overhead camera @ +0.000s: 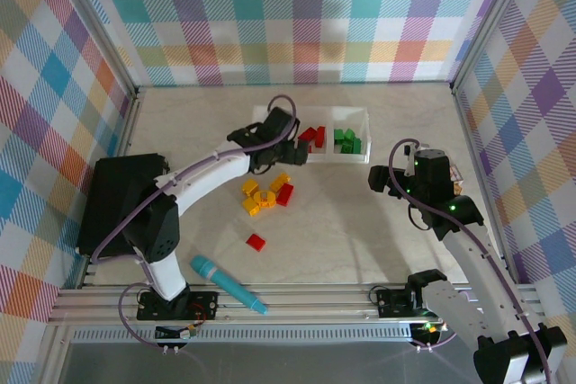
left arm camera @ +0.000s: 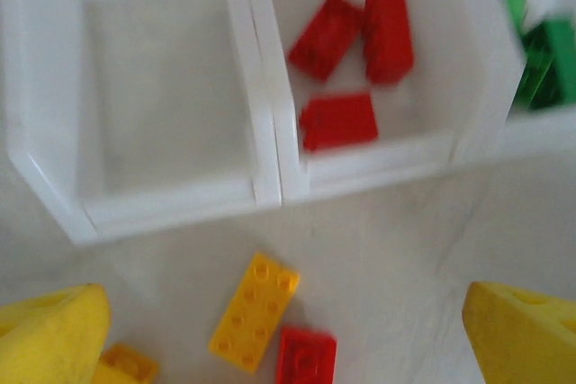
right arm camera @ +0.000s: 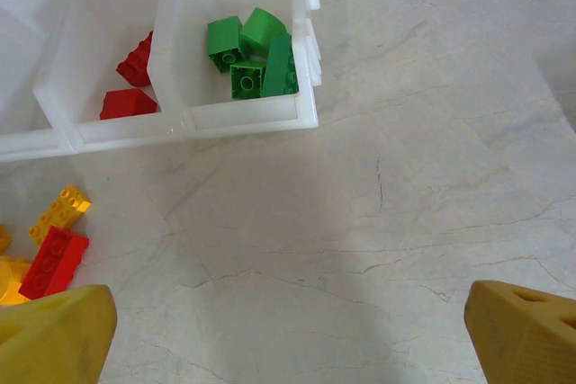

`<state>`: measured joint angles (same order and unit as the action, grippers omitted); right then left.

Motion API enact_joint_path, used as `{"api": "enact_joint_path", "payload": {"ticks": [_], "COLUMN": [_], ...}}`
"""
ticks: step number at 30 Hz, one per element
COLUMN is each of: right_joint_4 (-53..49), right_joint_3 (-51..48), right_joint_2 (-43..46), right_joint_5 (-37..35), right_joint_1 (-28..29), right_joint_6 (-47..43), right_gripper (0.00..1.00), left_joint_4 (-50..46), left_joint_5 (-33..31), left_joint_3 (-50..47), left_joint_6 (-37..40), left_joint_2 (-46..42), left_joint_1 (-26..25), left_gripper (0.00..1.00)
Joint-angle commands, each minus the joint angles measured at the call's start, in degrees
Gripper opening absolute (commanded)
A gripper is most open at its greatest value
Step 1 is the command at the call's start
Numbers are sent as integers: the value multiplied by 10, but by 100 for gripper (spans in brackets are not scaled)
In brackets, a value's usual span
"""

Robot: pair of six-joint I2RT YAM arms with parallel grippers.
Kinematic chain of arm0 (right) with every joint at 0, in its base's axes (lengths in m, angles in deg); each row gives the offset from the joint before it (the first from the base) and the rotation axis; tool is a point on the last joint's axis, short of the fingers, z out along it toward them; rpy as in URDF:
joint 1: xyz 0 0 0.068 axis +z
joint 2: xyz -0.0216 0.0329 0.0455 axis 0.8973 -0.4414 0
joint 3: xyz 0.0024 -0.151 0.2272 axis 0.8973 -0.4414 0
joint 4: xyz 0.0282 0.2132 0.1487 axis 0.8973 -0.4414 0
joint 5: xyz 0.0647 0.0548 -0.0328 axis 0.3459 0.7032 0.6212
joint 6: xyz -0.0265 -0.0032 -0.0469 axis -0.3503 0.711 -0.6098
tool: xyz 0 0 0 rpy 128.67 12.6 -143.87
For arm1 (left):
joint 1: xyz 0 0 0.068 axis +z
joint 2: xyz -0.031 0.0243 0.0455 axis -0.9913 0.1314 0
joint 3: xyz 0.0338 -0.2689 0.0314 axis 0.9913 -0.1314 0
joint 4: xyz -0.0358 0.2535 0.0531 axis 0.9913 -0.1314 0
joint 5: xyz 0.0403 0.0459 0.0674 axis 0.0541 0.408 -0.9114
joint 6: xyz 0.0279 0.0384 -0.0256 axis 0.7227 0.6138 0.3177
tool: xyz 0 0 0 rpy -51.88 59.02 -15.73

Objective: Sort the legos into containers by color
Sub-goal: Place the lego in the container, then pick up the lego from the center of the table.

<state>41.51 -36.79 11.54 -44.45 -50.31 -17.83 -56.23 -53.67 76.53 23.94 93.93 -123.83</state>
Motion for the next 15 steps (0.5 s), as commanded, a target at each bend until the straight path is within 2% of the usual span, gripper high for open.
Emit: {"api": "enact_joint_path", "payload": {"ticks": [1, 7, 11, 15], "right_joint_4": [5, 3, 2, 2], "right_joint_3": [-2, -3, -4, -2], "right_joint_2": [-4, -7, -7, -9], "right_joint_5": [0, 0, 0, 0], "right_joint_1": [-2, -2, -2, -2], "right_joint_6": [2, 2, 3, 2], "right_gripper": [99, 99, 99, 99], "left_joint_4": [-43, -86, -87, -100], "left_joint_5": [-19, -8, 3, -17], "left_joint_3": [-33, -42, -46, -25], "left_joint_6": [-31, -53, -62, -66], "left_joint_2": [-3, 29, 46, 74], "left_joint_1": [-42, -76, -77, -77], "left_gripper": [100, 96, 92, 90]}}
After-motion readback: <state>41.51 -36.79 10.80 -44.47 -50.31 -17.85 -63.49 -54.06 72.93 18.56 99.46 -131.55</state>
